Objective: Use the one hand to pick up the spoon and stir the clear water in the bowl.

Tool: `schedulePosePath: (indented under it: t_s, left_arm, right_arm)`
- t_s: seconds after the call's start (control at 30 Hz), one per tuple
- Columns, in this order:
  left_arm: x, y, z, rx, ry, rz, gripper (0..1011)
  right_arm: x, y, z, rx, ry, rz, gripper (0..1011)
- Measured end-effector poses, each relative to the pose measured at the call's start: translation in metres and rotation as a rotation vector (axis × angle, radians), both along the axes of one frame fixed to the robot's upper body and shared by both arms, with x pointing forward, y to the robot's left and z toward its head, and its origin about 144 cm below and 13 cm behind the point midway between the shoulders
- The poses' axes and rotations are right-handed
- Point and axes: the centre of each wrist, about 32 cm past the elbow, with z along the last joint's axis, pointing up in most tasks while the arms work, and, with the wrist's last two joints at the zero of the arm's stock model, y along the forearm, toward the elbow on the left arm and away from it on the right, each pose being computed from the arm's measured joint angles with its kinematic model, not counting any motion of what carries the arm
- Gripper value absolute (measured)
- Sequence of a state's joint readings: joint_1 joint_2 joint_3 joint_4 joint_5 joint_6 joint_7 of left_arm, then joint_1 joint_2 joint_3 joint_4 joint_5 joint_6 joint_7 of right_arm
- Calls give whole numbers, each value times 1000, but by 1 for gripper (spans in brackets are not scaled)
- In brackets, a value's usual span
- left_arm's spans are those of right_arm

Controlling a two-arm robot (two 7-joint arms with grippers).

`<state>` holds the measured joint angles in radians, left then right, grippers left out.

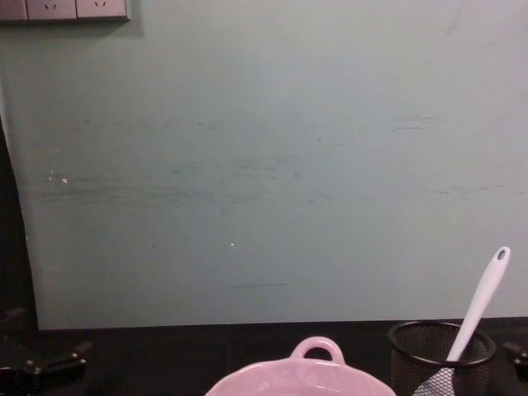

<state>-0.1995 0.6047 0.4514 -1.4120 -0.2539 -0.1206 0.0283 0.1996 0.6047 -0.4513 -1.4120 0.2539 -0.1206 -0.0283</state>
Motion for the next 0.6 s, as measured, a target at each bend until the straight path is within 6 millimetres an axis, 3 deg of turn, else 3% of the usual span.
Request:
schedulePosePath:
  t_s: [0.6]
  left_arm:
    - [0, 0, 0, 0, 0, 0, 1011]
  right_arm:
    - [0, 0, 0, 0, 0, 0, 1003]
